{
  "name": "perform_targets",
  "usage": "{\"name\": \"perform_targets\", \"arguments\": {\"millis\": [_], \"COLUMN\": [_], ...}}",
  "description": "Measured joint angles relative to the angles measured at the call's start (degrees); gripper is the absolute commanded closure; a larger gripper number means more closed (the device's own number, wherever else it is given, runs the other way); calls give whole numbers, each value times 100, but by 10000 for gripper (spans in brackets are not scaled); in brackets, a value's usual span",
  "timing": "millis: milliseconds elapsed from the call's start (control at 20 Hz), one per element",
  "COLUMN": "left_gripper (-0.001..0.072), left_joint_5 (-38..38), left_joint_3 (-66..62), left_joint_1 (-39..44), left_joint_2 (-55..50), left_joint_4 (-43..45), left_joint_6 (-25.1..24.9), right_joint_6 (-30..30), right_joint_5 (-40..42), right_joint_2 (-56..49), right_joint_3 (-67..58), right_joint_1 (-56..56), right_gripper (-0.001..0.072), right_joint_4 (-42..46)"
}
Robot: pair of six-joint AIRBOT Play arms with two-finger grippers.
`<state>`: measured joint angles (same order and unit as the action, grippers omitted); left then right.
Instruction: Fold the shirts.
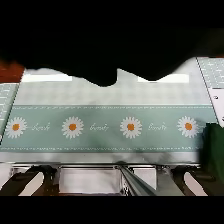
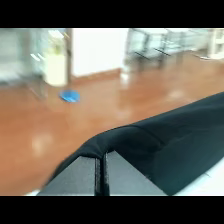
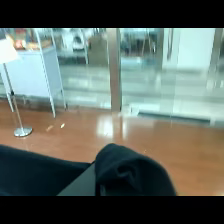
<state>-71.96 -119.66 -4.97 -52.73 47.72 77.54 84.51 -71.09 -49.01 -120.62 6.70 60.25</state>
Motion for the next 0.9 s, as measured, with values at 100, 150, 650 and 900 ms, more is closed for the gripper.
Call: {"name": "perform_targets", "arguments": {"millis": [100,150,650,900], "left_gripper": [682,682,682,681], "left_joint_5": [-186,-245,-1224,-905], "left_joint_3": [-184,-236,487,2035], "left_joint_1": [-7,-11,-11,-11], "left_joint_2": [306,437,929,743], "left_joint_4": [138,205,389,411], "left_joint_6": [33,48,352,365], "right_joint_6": [-33,-48,59,-63], "right_joint_5": [-216,-389,-1766,-1692], "right_joint_2": [374,520,964,951], "right_joint_3": [17,28,581,2424], "right_joint_1": [0,0,0,0], "right_gripper": [684,684,683,684], "right_joint_4": [118,184,140,-103]}}
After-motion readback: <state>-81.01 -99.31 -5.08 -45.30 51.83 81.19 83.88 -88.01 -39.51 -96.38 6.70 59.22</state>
